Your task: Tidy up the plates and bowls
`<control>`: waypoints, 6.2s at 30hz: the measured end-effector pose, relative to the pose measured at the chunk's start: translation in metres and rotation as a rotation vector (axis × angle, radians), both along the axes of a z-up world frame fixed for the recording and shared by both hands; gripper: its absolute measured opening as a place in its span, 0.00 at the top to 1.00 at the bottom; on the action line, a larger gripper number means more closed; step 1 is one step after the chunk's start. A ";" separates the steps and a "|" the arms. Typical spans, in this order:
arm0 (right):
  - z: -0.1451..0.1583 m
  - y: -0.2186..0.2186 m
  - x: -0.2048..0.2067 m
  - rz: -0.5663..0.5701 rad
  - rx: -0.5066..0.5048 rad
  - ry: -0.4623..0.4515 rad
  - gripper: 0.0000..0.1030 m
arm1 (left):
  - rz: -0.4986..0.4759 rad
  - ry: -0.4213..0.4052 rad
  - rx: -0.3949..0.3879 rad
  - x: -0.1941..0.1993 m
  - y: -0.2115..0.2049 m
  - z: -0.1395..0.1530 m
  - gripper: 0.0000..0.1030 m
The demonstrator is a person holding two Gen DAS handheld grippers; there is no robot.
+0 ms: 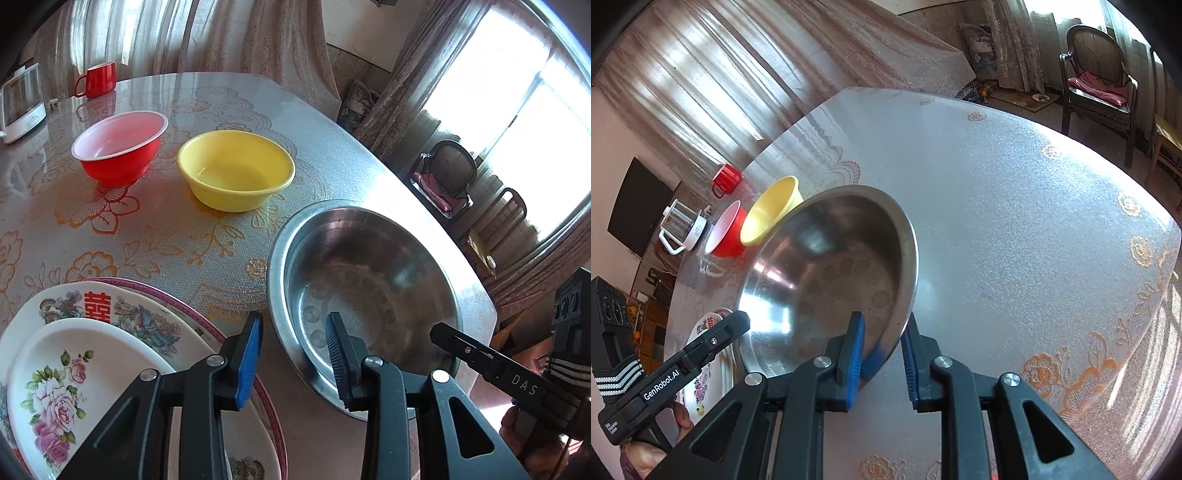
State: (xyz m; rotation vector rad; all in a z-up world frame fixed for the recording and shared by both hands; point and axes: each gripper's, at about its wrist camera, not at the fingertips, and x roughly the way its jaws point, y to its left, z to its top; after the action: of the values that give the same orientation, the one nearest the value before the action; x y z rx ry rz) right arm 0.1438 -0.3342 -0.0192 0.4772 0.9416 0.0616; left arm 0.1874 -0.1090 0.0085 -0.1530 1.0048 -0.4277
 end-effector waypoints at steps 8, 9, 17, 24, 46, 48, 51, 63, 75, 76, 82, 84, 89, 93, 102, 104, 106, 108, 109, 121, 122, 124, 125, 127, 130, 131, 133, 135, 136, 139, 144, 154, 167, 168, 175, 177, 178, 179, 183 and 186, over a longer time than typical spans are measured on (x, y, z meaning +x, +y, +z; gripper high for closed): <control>-0.001 0.008 0.001 0.008 -0.137 -0.020 0.78 | -0.051 -0.037 0.048 -0.001 -0.018 -0.002 0.80; -0.002 0.007 0.001 0.007 -0.132 -0.023 0.78 | -0.050 -0.032 0.046 0.000 -0.019 -0.003 0.79; -0.006 0.004 0.007 -0.001 -0.110 -0.018 0.80 | -0.038 -0.034 0.074 -0.002 -0.030 -0.008 0.79; -0.007 0.012 0.007 0.020 -0.114 -0.004 0.80 | -0.020 -0.026 0.042 -0.008 -0.018 -0.008 0.81; 0.005 0.033 0.017 0.056 -0.131 -0.015 0.81 | 0.038 -0.067 -0.002 -0.025 0.019 0.015 0.80; 0.004 0.034 0.016 0.046 -0.123 -0.012 0.81 | 0.039 -0.083 -0.004 -0.027 0.021 0.019 0.80; 0.013 0.039 0.012 0.054 -0.132 -0.042 0.81 | 0.052 -0.110 -0.017 -0.031 0.027 0.029 0.80; 0.059 0.140 0.030 0.292 -0.137 -0.158 0.82 | 0.297 -0.172 -0.084 -0.058 0.149 0.058 0.80; 0.053 0.319 0.030 0.654 -0.121 -0.163 0.82 | 0.606 -0.165 -0.049 -0.122 0.290 0.036 0.80; 0.050 0.330 0.028 0.678 -0.124 -0.158 0.82 | 0.626 -0.160 -0.049 -0.127 0.298 0.032 0.80; 0.030 0.383 0.019 0.798 -0.149 -0.125 0.82 | 0.716 -0.122 -0.044 -0.148 0.331 0.013 0.79; 0.021 0.394 0.019 0.824 -0.167 -0.106 0.82 | 0.738 -0.105 -0.047 -0.152 0.336 0.008 0.80; 0.005 0.407 0.013 0.872 -0.178 -0.055 0.82 | 0.762 -0.079 -0.050 -0.164 0.342 -0.004 0.79; -0.007 0.414 0.014 0.892 -0.197 -0.024 0.80 | 0.765 -0.058 -0.036 -0.165 0.343 -0.011 0.79; -0.010 0.418 0.007 0.896 -0.226 -0.057 0.76 | 0.795 -0.051 0.006 -0.168 0.342 -0.017 0.77; -0.007 0.415 0.009 0.887 -0.207 -0.067 0.72 | 0.798 -0.058 0.023 -0.169 0.342 -0.016 0.76; -0.002 0.413 0.008 0.879 -0.194 -0.083 0.69 | 0.808 -0.068 0.039 -0.172 0.341 -0.014 0.76; 0.003 0.410 0.007 0.870 -0.186 -0.096 0.65 | 0.813 -0.087 0.074 -0.176 0.340 -0.010 0.76; 0.007 0.408 0.005 0.865 -0.187 -0.107 0.63 | 0.822 -0.097 0.090 -0.178 0.341 -0.008 0.76; 0.038 0.375 -0.014 0.771 -0.181 -0.246 0.59 | 0.847 -0.229 0.195 -0.192 0.330 0.027 0.62; 0.040 0.370 -0.014 0.759 -0.175 -0.250 0.59 | 0.837 -0.234 0.195 -0.191 0.328 0.029 0.61; 0.043 0.359 -0.013 0.734 -0.162 -0.255 0.59 | 0.819 -0.242 0.192 -0.188 0.323 0.032 0.59; 0.044 0.353 -0.012 0.718 -0.156 -0.256 0.59 | 0.812 -0.247 0.193 -0.186 0.320 0.034 0.59; 0.045 0.340 -0.008 0.687 -0.143 -0.256 0.59 | 0.793 -0.251 0.200 -0.180 0.314 0.037 0.59; 0.046 0.319 -0.001 0.633 -0.131 -0.251 0.59 | 0.755 -0.248 0.209 -0.170 0.305 0.039 0.55; 0.046 0.311 0.001 0.615 -0.127 -0.250 0.59 | 0.740 -0.247 0.210 -0.165 0.301 0.040 0.53; 0.047 0.295 0.006 0.577 -0.120 -0.247 0.59 | 0.711 -0.248 0.214 -0.157 0.293 0.043 0.52; 0.048 0.279 0.011 0.533 -0.114 -0.240 0.59 | 0.675 -0.254 0.219 -0.147 0.283 0.047 0.52; 0.047 0.270 0.014 0.511 -0.111 -0.236 0.59 | 0.655 -0.251 0.224 -0.141 0.278 0.048 0.52; 0.047 0.245 0.024 0.449 -0.101 -0.224 0.59 | 0.610 -0.233 0.222 -0.122 0.265 0.052 0.52; 0.042 0.209 0.038 0.368 -0.090 -0.198 0.59 | 0.511 -0.191 0.159 -0.087 0.241 0.055 0.45; 0.036 0.142 0.071 0.207 -0.023 -0.160 0.59 | 0.339 -0.143 0.128 -0.020 0.170 0.062 0.47; 0.024 0.107 0.123 0.143 -0.026 -0.109 0.78 | 0.204 -0.012 0.105 0.065 0.098 0.032 0.71; 0.023 0.106 0.127 0.140 -0.028 -0.103 0.82 | 0.194 -0.002 0.100 0.071 0.093 0.030 0.71; 0.016 0.100 0.156 0.128 -0.015 -0.078 0.85 | 0.178 0.031 0.068 0.100 0.072 0.020 0.71; 0.015 0.100 0.162 0.120 -0.018 -0.076 0.85 | 0.173 0.036 0.066 0.107 0.067 0.017 0.71; 0.014 0.099 0.165 0.115 -0.015 -0.074 0.85 | 0.174 0.037 0.068 0.109 0.065 0.015 0.71; 0.013 0.098 0.167 0.111 -0.015 -0.072 0.85 | 0.176 0.042 0.070 0.113 0.063 0.013 0.71; 0.008 0.097 0.181 0.111 -0.015 -0.057 0.84 | 0.175 0.062 0.053 0.125 0.057 0.005 0.73; 0.003 0.098 0.186 0.116 -0.027 -0.050 0.85 | 0.173 0.065 0.041 0.130 0.055 0.005 0.81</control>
State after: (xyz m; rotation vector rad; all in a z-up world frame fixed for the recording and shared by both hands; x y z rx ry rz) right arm 0.3296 -0.2359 -0.0158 0.3937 0.9197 0.1646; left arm 0.3179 -0.0542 0.0135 -0.2158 1.0544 -0.2455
